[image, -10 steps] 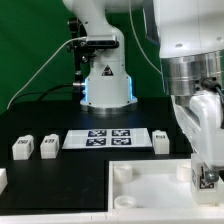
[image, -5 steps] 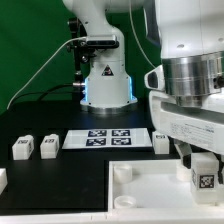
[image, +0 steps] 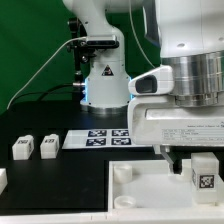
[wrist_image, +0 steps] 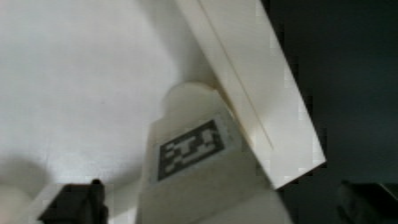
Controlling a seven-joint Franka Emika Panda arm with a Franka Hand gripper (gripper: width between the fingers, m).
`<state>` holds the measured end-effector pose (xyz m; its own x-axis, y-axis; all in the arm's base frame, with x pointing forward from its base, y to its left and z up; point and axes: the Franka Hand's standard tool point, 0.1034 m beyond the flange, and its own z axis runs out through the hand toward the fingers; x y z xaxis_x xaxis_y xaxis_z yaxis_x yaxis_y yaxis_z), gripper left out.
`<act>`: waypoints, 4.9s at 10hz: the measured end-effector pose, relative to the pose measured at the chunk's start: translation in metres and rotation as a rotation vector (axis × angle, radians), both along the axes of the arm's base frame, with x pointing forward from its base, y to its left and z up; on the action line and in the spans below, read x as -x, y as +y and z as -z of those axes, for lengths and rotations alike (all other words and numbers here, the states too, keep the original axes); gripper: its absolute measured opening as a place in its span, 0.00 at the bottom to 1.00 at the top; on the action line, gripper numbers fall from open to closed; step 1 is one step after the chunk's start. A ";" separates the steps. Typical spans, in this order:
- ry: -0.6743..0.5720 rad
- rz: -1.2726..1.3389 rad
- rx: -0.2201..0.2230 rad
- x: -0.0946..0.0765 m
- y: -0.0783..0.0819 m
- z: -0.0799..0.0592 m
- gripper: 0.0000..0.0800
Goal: Assemble one leg
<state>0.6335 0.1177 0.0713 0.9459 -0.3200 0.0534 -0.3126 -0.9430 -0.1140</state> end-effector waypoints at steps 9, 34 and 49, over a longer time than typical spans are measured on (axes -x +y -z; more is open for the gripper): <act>0.011 0.044 0.044 0.000 0.001 -0.007 0.37; 0.013 -0.065 0.023 -0.001 0.000 -0.005 0.70; 0.155 1.313 -0.149 0.002 -0.003 -0.001 0.66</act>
Offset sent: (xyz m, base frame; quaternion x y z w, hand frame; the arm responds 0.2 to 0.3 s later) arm 0.0000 0.0000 0.0000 0.0000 0.0000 0.0000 1.0000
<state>0.6317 0.1145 0.0718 -0.0747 -0.9871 -0.1414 -0.9939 0.0852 -0.0701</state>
